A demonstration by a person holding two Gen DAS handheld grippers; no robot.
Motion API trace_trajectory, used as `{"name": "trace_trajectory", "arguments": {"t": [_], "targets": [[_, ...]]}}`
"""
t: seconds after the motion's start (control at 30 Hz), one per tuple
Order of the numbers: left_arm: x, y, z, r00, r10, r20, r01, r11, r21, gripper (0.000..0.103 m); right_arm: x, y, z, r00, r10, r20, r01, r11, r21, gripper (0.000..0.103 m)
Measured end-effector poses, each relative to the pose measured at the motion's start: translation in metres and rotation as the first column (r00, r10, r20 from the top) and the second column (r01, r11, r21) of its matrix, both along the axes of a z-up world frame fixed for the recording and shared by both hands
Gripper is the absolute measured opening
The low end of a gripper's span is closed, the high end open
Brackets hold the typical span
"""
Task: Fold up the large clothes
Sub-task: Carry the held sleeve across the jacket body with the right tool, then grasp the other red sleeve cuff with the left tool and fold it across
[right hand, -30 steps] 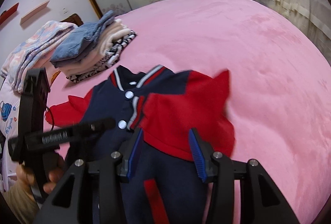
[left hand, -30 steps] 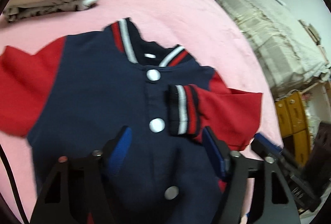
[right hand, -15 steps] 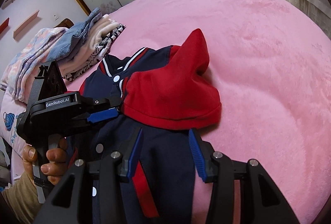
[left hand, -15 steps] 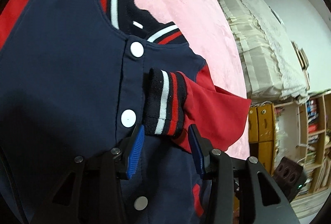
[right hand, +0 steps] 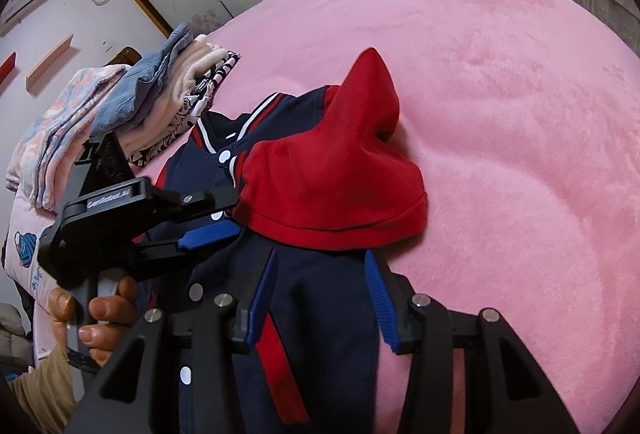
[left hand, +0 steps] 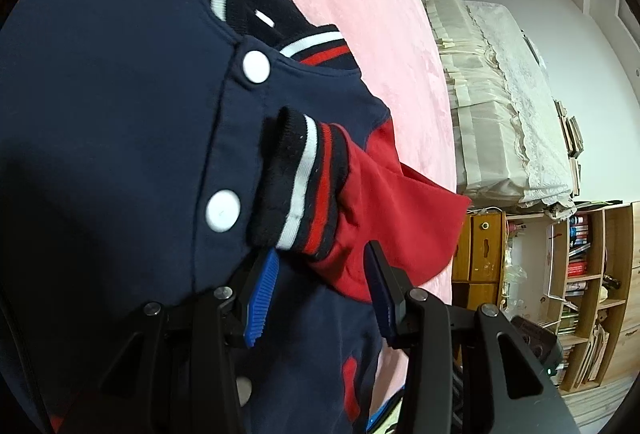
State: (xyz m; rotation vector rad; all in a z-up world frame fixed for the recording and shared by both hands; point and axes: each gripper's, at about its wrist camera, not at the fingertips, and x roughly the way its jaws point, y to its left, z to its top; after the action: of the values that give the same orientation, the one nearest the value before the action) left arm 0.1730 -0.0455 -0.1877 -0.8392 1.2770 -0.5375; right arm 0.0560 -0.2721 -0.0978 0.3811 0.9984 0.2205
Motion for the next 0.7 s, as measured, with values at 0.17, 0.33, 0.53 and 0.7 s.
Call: {"name": "trace_trajectory", "arguments": {"t": [0.17,0.33,0.53,0.7], "targets": [[0.014,-0.008,-0.001,0.998,0.058,0.011,-0.057,0.998,-0.022,0.042,-0.002,-0.006,-0.003,1.000,-0.019,-0.010,0.019,1.000,0.006,0.046],[0.016,-0.008,0.027,0.986,0.107,0.127,-0.114,0.992,0.049,0.011,-0.002,-0.009,0.002,0.999,-0.032,0.008,0.032,0.999,-0.002,0.046],[0.003,0.017,0.079,0.920,0.216,0.327,-0.264,0.958,0.110,0.010,0.001,-0.005,0.006,0.999,-0.026,0.022,0.026,1.000,-0.007,0.046],[-0.017,0.053,0.077,0.870,0.331,0.365,-0.421,0.884,0.204,0.010,0.004,0.003,0.005,1.000,0.004,0.017,-0.003,1.000,-0.022,0.046]]}}
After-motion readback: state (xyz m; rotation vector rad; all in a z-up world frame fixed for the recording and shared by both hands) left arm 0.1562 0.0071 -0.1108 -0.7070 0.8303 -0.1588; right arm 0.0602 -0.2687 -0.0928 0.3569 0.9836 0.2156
